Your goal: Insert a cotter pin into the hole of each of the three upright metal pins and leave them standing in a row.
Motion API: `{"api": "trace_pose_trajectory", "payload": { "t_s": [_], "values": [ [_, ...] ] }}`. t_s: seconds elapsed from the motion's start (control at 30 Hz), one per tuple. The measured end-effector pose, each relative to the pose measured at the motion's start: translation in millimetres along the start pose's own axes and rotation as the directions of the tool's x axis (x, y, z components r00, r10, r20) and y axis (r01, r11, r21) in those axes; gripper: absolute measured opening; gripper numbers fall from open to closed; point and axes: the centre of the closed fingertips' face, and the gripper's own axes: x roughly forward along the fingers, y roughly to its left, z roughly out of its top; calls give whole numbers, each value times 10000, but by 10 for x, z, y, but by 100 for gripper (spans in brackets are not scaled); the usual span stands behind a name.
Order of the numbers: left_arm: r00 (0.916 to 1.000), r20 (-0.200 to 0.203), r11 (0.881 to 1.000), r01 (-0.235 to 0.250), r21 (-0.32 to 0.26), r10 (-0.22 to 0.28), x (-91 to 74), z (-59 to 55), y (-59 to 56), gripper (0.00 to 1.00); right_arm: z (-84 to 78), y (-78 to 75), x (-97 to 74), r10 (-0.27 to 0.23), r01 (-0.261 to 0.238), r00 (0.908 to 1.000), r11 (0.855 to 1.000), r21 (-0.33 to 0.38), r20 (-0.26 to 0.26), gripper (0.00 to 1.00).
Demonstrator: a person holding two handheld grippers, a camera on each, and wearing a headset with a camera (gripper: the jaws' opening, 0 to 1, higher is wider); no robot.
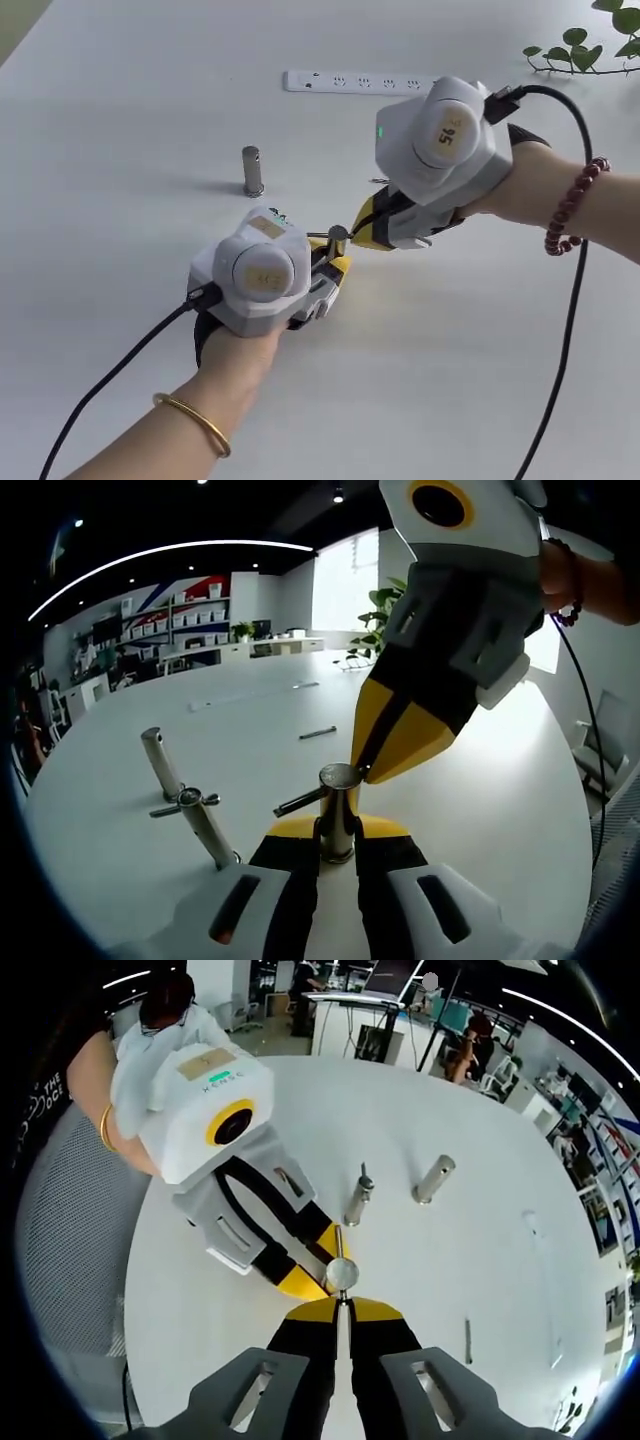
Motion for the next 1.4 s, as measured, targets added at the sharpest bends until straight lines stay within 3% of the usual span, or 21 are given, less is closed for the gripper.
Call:
{"api": "trace_pose_trajectory", "payload": {
  "t_s": [0.37,0.63,0.93,1.03,1.4],
  "values": [
    [9997,-241,9999,-83,-146,79,12,-32,5,12,12,42,18,43,-46,10000,9993,374,85,3],
    [9980,-626,9999,-128,-81,123,-52,-92,24,23,19,25,19,62,-84,9996,9970,765,288,13],
    [9973,-733,9999,-7,-127,-2,-174,-72,31,32,126,46,59,149,-280,9968,9855,1675,786,19],
    [9977,-672,9989,48,-471,-80,-218,-47,34,34,142,59,78,157,-282,9970,9858,1655,761,19],
    [9984,-567,9987,11,-501,-39,-391,32,62,40,177,95,138,294,-419,9966,9853,1656,773,15]
  ]
}}
